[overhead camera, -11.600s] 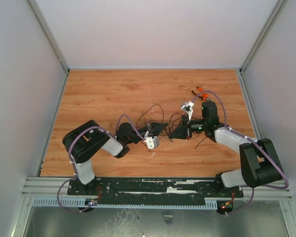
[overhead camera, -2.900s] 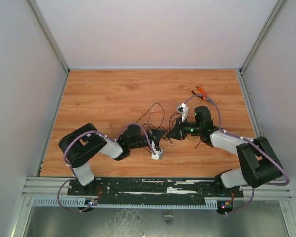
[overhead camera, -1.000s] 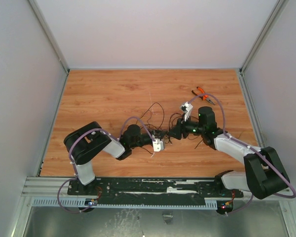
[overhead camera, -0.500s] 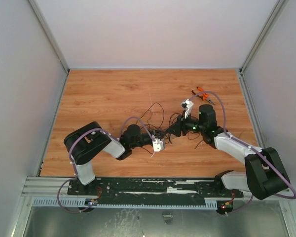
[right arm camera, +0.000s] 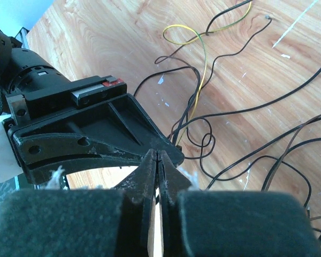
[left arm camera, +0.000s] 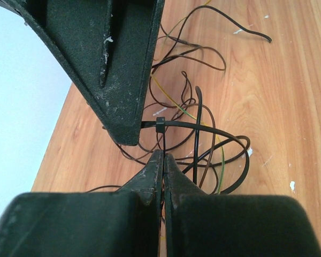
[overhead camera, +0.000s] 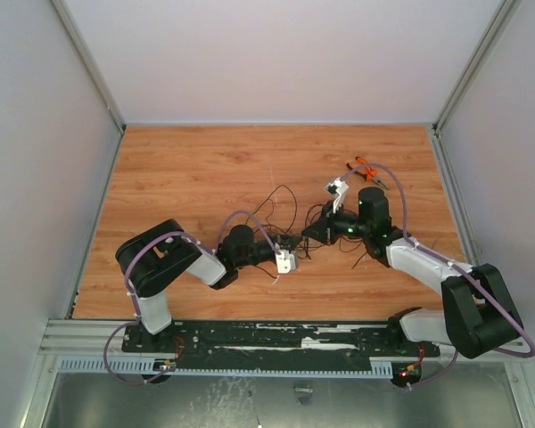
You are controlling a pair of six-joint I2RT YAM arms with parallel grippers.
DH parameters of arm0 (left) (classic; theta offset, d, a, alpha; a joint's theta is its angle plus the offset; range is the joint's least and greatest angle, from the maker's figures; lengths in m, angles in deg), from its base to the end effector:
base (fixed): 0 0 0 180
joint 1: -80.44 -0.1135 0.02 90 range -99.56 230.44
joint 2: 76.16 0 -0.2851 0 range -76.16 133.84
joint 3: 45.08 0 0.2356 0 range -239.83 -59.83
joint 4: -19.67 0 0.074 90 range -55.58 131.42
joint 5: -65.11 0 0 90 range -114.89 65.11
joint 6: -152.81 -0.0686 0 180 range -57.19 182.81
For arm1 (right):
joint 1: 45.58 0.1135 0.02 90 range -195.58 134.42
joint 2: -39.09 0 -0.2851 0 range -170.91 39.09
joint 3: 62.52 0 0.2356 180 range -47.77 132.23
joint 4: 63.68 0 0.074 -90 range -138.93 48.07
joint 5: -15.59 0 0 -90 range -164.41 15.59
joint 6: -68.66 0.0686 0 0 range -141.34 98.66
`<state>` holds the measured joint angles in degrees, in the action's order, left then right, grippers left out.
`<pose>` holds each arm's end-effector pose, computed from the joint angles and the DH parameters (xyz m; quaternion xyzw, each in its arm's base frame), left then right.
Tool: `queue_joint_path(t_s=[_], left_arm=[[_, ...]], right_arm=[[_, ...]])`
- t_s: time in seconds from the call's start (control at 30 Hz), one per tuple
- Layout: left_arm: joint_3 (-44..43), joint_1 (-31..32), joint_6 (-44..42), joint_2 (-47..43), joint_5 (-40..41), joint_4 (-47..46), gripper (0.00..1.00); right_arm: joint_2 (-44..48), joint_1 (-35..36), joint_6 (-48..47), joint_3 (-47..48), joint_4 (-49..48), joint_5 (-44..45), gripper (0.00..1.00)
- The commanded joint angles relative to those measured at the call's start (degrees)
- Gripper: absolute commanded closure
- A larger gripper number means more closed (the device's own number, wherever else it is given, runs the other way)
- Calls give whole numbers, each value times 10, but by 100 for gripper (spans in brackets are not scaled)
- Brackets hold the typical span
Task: Zip-tie the wires
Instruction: Tie the cable at the center of the board.
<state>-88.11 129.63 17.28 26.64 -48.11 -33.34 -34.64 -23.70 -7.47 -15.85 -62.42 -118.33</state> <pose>0.2003 -0.2734 0.1718 0.6292 0.3977 -0.1711 0.6455 0.2222 0.1405 0.2215 -0.2469 0.7810 0.4515 0.3539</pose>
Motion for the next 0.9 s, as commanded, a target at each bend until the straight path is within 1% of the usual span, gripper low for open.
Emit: queue_joint_path(t_s=[0.0,0.03,0.07,0.1,0.13,0.2,0.23,0.3,0.43,0.63,0.7,0.87], left_arm=[[-4,-4,18,6,-3,-45,100],[-1,-4,23,6,0,-51,97],[1,-4,27,7,3,-61,89],[5,-4,28,7,6,-71,74],[9,-4,28,7,8,-81,63],[17,-5,49,6,10,-98,48],[19,-5,55,6,12,-102,44],[23,-5,61,3,19,-105,39],[39,-8,84,-4,49,-134,35],[67,-18,173,-44,141,-182,28],[82,-20,217,-64,180,-191,25],[101,-23,318,-128,230,-180,18]], right_arm=[[0,1,3,26,-4,2,100],[-1,2,4,29,-1,6,100],[-3,1,6,31,2,10,100],[-5,1,7,34,5,13,100],[-8,2,9,35,6,18,100],[-11,2,14,35,6,28,100],[-11,2,17,33,6,34,100],[-11,3,19,31,7,45,100],[-1,3,20,23,8,75,100],[2,4,38,28,14,112,100],[3,6,53,31,21,135,100],[25,23,79,19,13,197,100]])
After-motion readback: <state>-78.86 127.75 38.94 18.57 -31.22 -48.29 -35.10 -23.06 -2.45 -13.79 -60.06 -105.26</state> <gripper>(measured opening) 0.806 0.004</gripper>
